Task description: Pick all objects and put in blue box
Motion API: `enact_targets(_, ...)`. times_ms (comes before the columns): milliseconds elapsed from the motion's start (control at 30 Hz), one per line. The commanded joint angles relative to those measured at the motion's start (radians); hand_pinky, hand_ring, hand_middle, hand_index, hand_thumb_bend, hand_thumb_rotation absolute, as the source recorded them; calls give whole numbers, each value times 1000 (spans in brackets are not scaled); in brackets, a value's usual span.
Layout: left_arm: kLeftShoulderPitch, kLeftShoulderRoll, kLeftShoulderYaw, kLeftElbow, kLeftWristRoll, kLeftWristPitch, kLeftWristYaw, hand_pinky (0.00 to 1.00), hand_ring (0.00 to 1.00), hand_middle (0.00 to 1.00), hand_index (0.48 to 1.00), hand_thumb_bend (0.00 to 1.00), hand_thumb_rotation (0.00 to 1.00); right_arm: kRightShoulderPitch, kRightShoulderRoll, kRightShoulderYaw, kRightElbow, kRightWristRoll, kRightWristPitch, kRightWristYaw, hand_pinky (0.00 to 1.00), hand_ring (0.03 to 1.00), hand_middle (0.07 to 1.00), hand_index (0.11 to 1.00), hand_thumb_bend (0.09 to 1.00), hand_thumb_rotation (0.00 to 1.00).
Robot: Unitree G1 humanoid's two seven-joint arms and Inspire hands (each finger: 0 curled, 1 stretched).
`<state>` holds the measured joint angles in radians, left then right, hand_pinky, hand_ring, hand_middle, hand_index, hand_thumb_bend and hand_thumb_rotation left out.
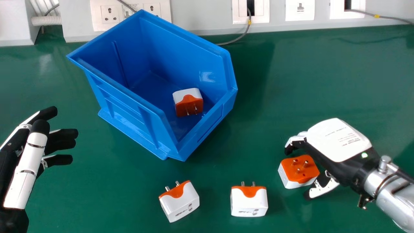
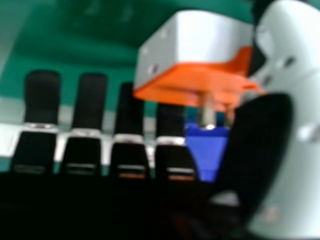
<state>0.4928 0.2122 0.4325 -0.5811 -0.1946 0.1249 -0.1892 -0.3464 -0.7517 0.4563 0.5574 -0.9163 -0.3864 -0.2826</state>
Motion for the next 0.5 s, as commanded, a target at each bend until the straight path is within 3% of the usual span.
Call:
enact_targets(0, 3, 6, 10, -29, -5, 2, 2, 638, 710, 697, 842, 467, 890, -4, -34, -19, 59, -48, 96, -42, 383, 535, 630, 580, 469, 0)
enact_targets(233, 0, 5, 9, -28, -3, 6, 4, 638, 710, 697, 842, 467, 890, 20, -4, -35, 59, -18, 148, -79, 385, 476, 574, 526, 484, 0)
enact_targets(467, -4, 3, 4, -42, 0, 22, 9, 638, 710, 697, 842, 465, 891, 31, 13, -46, 67, 1, 166, -109, 380, 449, 544, 490, 493, 0)
